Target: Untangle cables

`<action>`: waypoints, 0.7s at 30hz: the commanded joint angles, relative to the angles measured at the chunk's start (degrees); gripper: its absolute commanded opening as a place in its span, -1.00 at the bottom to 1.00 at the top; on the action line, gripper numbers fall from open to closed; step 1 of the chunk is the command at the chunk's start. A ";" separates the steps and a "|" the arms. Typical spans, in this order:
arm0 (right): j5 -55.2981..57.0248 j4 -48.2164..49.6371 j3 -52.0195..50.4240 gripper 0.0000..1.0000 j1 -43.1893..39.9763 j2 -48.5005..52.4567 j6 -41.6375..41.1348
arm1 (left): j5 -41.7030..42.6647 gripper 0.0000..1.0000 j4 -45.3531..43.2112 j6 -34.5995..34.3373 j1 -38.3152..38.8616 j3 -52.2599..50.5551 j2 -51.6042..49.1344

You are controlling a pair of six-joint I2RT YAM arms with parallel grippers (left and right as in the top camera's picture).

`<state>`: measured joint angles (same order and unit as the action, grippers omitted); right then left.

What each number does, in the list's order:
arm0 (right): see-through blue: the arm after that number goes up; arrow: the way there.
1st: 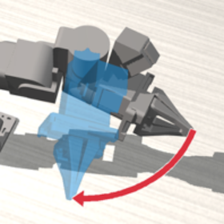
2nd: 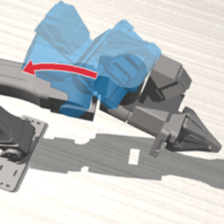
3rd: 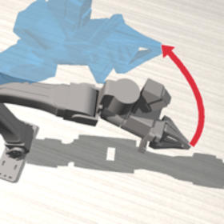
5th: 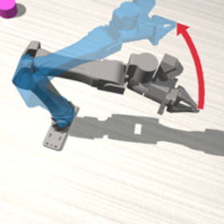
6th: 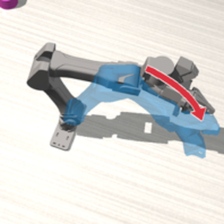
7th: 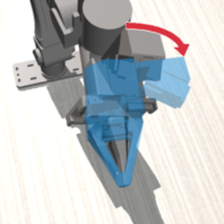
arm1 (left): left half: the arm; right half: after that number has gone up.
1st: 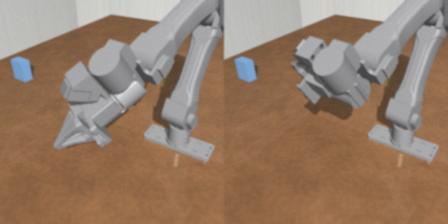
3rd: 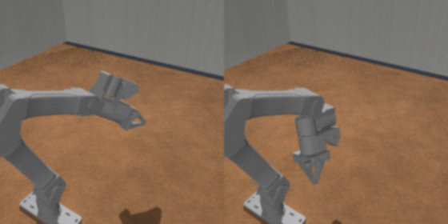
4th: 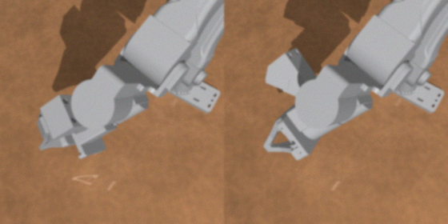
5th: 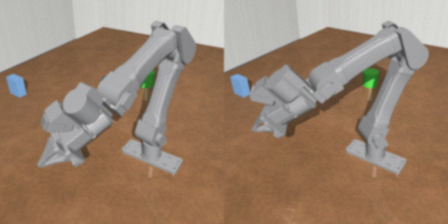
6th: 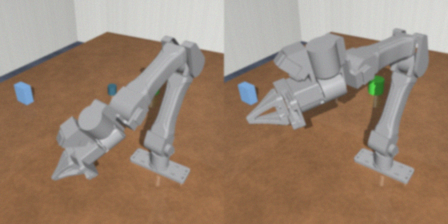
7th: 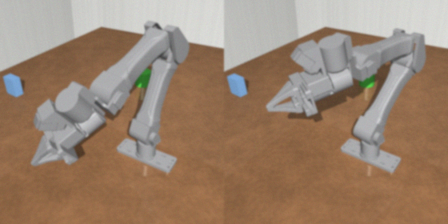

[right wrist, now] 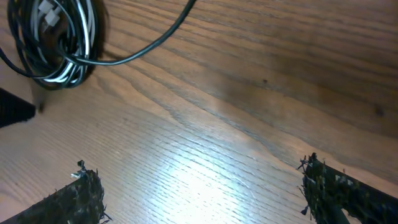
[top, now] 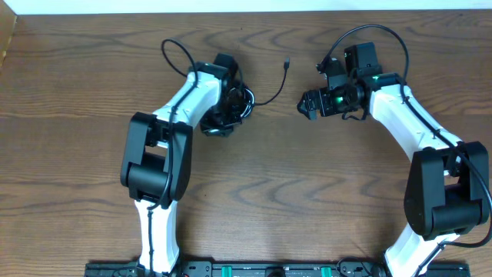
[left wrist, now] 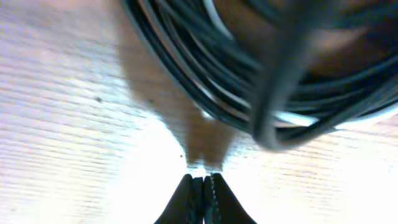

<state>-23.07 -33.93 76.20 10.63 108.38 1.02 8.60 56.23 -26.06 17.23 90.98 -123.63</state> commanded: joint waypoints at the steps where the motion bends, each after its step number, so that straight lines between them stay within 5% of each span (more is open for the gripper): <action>1: -0.22 0.11 -0.17 0.99 0.17 0.74 -0.39 | -1.38 -0.85 -0.72 0.96 0.76 3.04 4.55; 11: 4.76 -0.11 -0.17 0.98 0.17 0.74 -3.15 | -1.70 -0.85 -10.64 -4.24 3.82 3.02 7.04; 14: 4.76 -0.04 -0.17 0.98 0.17 0.76 -3.15 | -7.41 -0.84 -13.40 -4.61 5.75 3.02 6.25; 21: 4.74 -0.13 -0.17 0.99 0.17 0.74 -3.15 | -17.57 -0.42 -20.11 -9.42 9.22 3.02 1.86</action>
<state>-18.48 -34.02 76.20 10.63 108.38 -1.32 -3.03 37.01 -32.45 25.78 93.84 -118.78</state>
